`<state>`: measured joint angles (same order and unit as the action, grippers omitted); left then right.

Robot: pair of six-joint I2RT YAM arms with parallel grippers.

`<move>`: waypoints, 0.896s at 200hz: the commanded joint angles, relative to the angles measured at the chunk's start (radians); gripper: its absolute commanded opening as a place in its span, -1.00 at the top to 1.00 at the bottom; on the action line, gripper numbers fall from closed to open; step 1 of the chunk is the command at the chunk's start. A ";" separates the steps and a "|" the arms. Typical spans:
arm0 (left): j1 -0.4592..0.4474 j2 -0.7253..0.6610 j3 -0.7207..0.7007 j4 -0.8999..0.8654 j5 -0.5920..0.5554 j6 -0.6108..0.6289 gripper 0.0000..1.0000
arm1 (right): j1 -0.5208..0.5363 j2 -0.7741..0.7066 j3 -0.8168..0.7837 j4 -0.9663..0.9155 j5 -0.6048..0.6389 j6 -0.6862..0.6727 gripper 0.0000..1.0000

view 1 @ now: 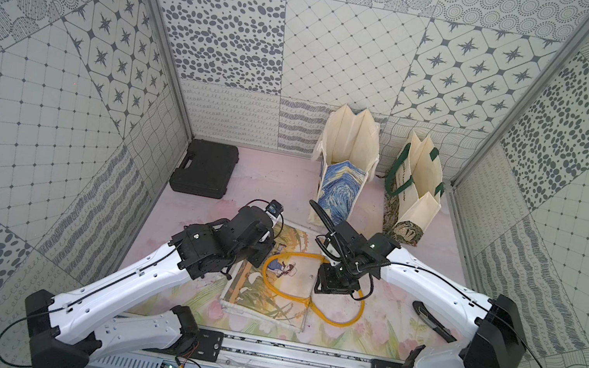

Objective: Put away the canvas bag
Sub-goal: Adjust the canvas bag at the center of the board.

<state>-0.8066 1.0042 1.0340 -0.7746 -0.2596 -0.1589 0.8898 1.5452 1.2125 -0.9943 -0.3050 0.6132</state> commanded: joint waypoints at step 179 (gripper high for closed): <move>0.666 -0.010 -0.140 0.166 0.578 -0.249 0.06 | 0.228 0.776 0.958 -0.253 0.380 0.223 0.21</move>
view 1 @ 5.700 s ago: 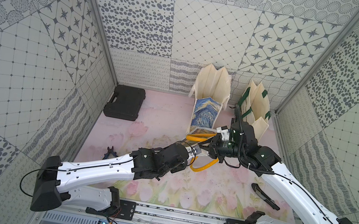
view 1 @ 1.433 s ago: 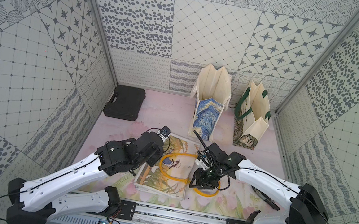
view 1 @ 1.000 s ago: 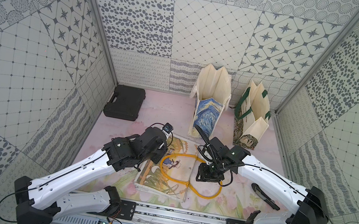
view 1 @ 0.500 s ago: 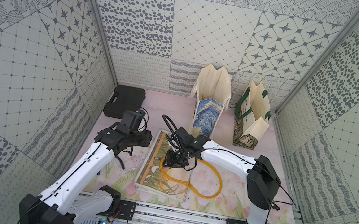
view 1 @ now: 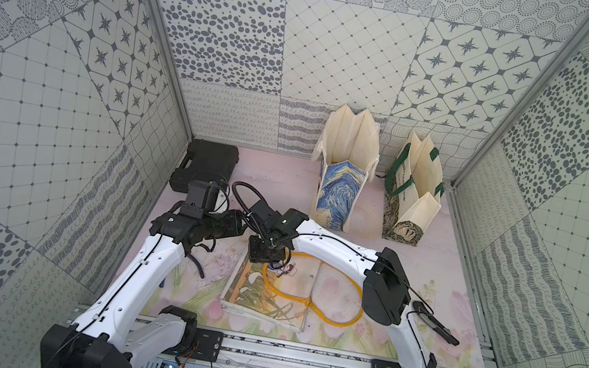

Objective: Put away the canvas bag
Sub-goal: Adjust the canvas bag at the center of the board.

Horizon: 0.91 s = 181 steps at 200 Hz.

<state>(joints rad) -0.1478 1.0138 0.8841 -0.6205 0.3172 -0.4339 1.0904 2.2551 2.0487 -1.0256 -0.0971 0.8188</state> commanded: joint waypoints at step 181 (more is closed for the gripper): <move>0.058 -0.066 0.040 -0.205 -0.481 -0.074 0.07 | 0.045 0.204 0.184 -0.253 0.091 0.094 0.34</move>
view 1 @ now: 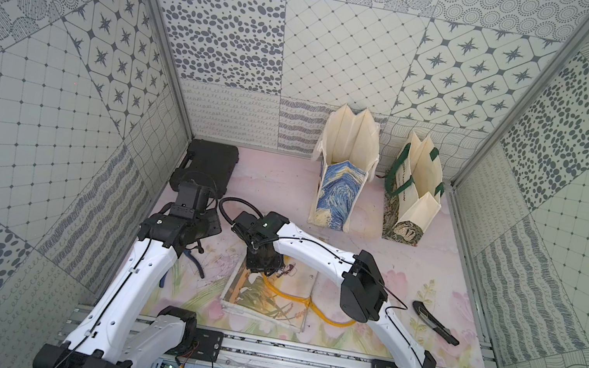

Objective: Put away the canvas bag
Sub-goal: Adjust the canvas bag at the center of the board.

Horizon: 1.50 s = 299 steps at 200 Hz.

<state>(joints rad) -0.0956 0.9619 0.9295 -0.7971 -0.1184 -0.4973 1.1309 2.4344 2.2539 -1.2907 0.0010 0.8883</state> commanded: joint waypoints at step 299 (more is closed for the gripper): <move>0.008 -0.049 -0.008 0.019 0.089 -0.002 0.11 | -0.086 -0.706 -0.933 0.679 -0.147 0.153 0.79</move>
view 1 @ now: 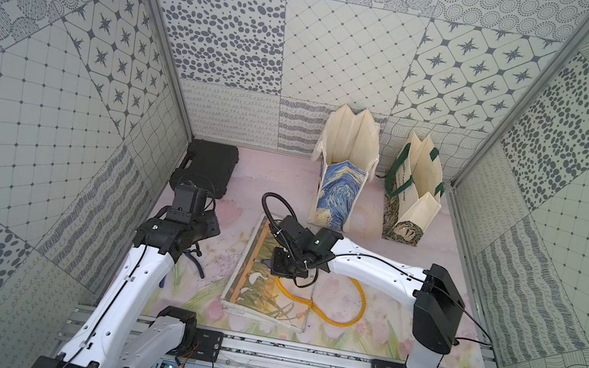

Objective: Put away the canvas bag
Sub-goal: Adjust the canvas bag at the center of the board.

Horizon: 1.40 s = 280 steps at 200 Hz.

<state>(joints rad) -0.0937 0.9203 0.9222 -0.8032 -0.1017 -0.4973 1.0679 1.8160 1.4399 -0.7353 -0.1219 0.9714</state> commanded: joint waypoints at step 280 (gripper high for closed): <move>-0.154 0.039 -0.092 0.325 0.399 -0.061 0.14 | -0.460 -0.969 -0.808 -0.135 0.037 0.165 0.18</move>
<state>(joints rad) -0.1867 0.9360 0.8364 -0.6014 0.2764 -0.5217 0.6098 0.9024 0.5774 -0.6704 -0.2089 1.2003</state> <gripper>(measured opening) 0.427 0.408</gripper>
